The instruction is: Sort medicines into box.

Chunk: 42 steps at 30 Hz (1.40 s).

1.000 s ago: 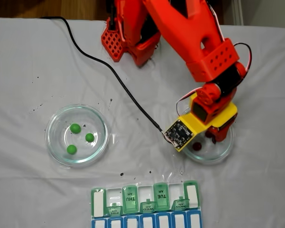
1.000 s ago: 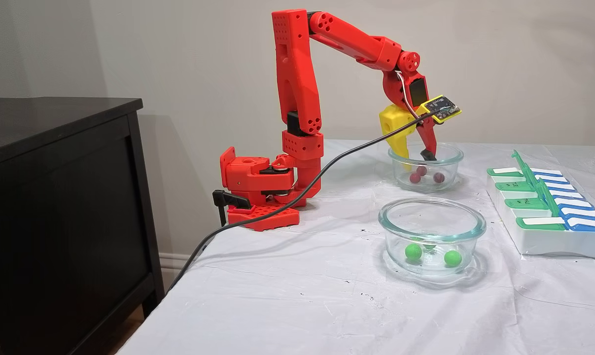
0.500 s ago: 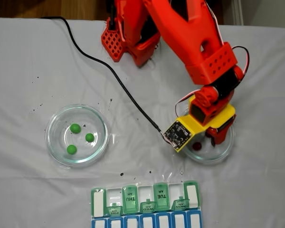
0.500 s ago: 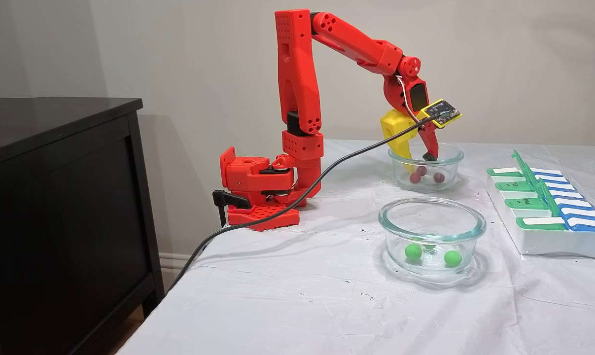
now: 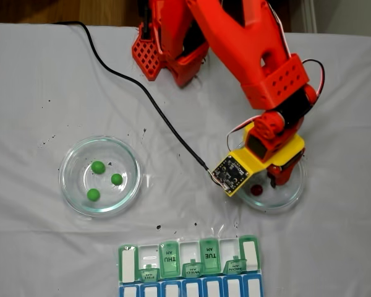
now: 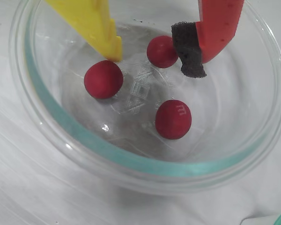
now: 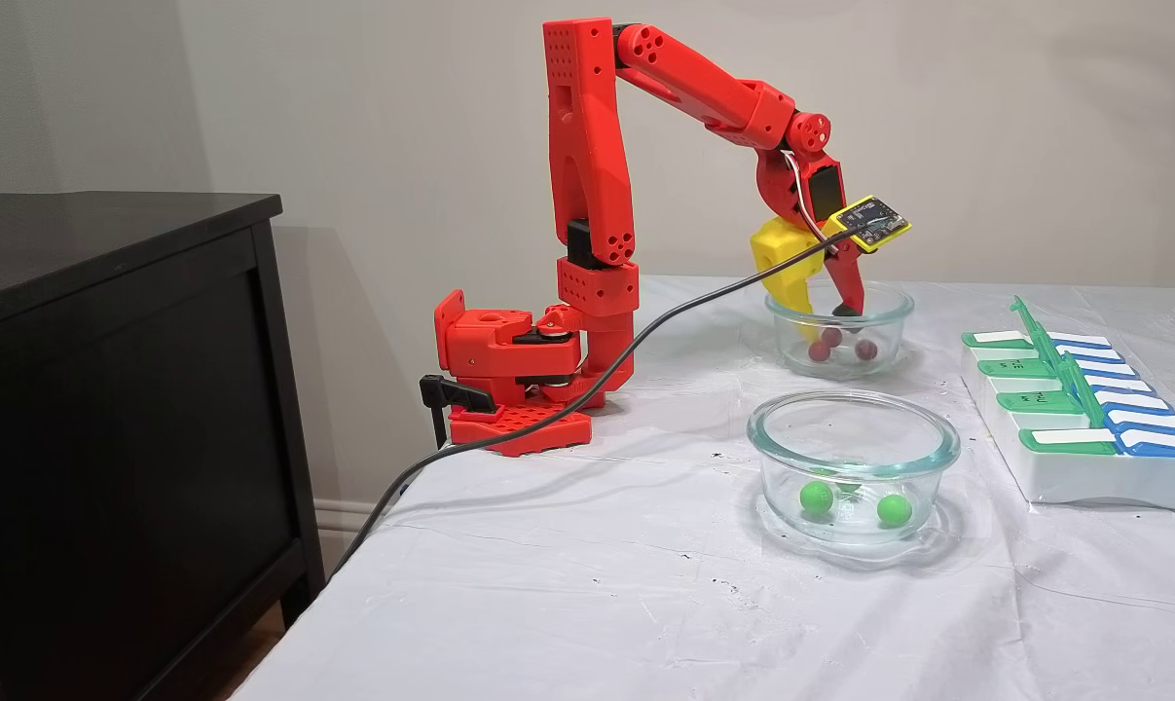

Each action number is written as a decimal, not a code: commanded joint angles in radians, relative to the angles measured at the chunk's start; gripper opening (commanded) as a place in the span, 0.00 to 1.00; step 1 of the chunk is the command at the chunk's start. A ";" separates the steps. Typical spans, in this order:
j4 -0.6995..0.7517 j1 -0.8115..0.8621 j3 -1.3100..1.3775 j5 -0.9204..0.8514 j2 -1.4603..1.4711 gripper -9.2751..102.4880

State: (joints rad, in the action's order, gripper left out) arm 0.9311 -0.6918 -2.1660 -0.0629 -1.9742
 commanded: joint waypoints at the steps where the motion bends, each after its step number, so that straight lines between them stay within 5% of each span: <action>1: 0.046 -0.028 0.057 -0.009 -0.072 0.29; 16: 0.055 -0.035 0.141 0.003 0.046 0.30; 32: 0.414 -0.054 0.525 0.021 0.236 0.33; 42: 0.465 -0.078 0.578 0.029 0.322 0.33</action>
State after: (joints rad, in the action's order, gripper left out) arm 1.3883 -0.7424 -1.6613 -0.0353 -1.6368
